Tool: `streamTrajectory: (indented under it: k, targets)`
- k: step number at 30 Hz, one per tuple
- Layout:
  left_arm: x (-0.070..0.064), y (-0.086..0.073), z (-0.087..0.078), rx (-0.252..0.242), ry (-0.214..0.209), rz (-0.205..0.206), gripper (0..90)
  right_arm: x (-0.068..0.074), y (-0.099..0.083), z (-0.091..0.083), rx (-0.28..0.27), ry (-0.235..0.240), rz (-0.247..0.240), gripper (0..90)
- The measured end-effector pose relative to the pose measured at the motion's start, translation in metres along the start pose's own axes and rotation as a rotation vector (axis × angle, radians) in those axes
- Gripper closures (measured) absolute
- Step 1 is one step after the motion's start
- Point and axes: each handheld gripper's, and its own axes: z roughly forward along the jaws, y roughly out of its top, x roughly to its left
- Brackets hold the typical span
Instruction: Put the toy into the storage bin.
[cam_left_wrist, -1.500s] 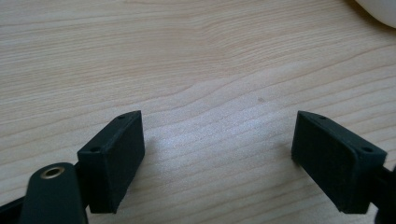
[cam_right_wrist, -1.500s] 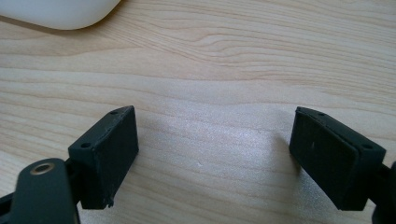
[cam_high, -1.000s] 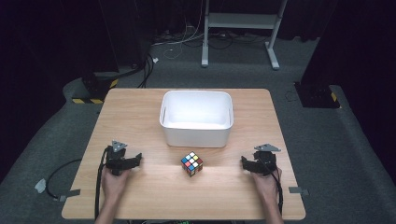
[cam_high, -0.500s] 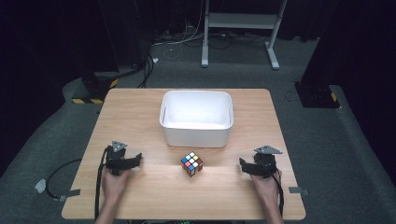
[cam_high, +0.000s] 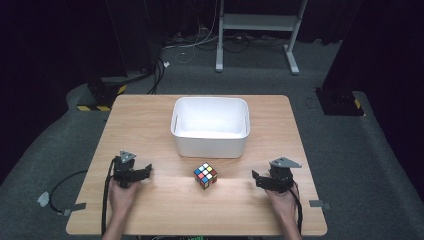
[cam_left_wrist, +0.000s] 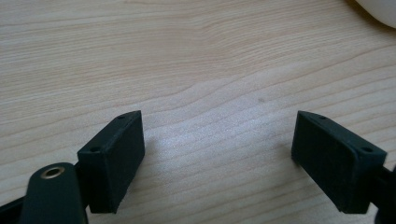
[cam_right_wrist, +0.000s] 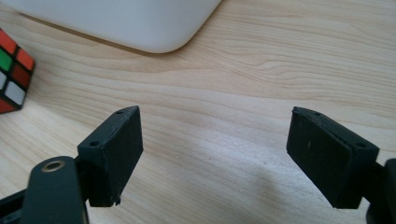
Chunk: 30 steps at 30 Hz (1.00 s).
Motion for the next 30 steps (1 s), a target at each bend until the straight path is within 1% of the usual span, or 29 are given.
streamTrajectory:
  k: [3, 6, 9, 13, 18, 19, 24, 26, 27, 30]
  targets:
    - [0.000, 0.000, 0.000, -0.001, -0.004, 0.000, 17.4, 0.004, 0.000, 0.000, 0.008, 0.019, -0.017, 19.7]
    - [0.000, 0.000, 0.000, -0.001, -0.005, 0.000, 17.4, 0.007, 0.000, 0.001, 0.012, 0.030, -0.023, 19.7]
    - [0.000, 0.000, 0.000, -0.001, -0.005, 0.000, 17.4, 0.012, 0.000, 0.004, 0.021, 0.057, -0.024, 20.5]
    - [0.000, 0.000, 0.000, -0.001, -0.005, 0.000, 17.4, 0.018, 0.000, 0.006, 0.027, 0.072, -0.036, 20.7]
    - [0.000, 0.000, 0.000, 0.000, -0.004, 0.002, 17.4, 0.022, 0.001, 0.005, 0.017, 0.089, -0.042, 20.8]
    - [0.000, 0.000, 0.000, -0.001, -0.005, 0.000, 17.4, 0.025, 0.001, 0.005, 0.012, 0.096, -0.054, 20.9]
    - [0.000, 0.000, 0.000, -0.001, -0.004, 0.000, 17.4, 0.032, 0.002, 0.008, 0.013, 0.115, -0.071, 20.8]
    - [0.000, 0.000, 0.000, -0.001, -0.005, 0.000, 17.4, 0.034, 0.002, 0.009, 0.015, 0.121, -0.067, 20.7]
    - [0.000, 0.000, 0.000, -0.001, -0.005, 0.000, 17.4, 0.037, 0.003, 0.010, 0.018, 0.126, -0.076, 20.7]
    - [0.000, 0.000, 0.000, -0.001, -0.005, 0.000, 17.4, 0.040, 0.005, 0.011, 0.013, 0.133, -0.088, 20.7]
